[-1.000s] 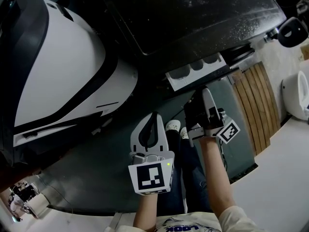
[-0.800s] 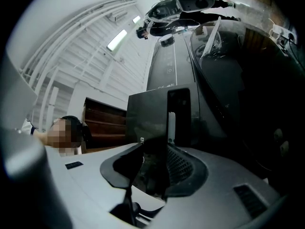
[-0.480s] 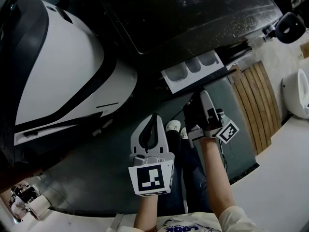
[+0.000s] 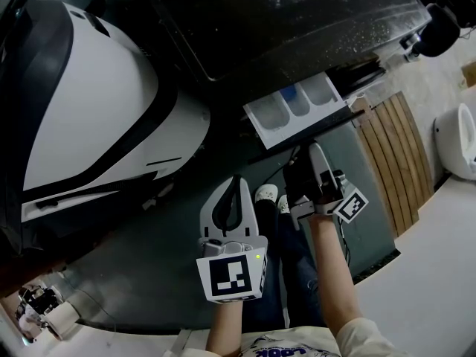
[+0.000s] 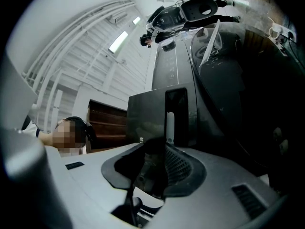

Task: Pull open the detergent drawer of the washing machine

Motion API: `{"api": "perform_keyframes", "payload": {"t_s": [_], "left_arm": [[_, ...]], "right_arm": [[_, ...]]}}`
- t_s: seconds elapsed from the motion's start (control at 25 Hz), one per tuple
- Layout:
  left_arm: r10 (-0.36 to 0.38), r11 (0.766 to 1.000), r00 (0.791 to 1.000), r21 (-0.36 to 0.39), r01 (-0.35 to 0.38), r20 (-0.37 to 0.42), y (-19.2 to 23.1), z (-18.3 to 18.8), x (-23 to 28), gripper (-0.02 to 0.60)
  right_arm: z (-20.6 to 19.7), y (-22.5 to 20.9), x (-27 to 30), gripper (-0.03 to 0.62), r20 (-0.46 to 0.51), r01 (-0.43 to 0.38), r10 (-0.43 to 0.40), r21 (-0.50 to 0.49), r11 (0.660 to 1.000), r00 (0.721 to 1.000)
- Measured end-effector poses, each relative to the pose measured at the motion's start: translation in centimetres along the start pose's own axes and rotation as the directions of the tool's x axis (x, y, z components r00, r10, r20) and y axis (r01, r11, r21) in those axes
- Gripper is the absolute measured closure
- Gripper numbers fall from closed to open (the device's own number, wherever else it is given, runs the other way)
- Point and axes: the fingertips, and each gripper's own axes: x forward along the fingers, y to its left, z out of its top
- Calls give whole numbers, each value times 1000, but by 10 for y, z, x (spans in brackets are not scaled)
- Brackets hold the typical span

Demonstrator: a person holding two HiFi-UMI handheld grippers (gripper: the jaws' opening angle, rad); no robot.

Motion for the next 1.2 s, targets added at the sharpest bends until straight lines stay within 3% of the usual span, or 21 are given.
{"api": "perform_keyframes", "payload": {"t_s": [0.2,0.4,0.92,1.12,1.2], "left_arm": [[-23,997,999,68,26,-40,-3,-7,-3,568],[-20,999,1000,47,21,-22,-9,-5,-3,568],[-34,996,999,77,37,-40,-23,-10,-8,568],[-20,999,1000,41,20,-7,-25,-4,-7,568],[-25,997,999,67,27,-28,-25,-8,-8,568]], "right_arm": [[4,10,-23,457,12,-11,11,-6,1000,1000],[4,16,-39,456,12,-13,13,-7,1000,1000],[3,25,-58,457,-1,-11,11,-3,1000,1000],[4,22,-60,453,6,3,-3,0,1000,1000],[4,20,-60,451,9,7,-7,-2,1000,1000]]}}
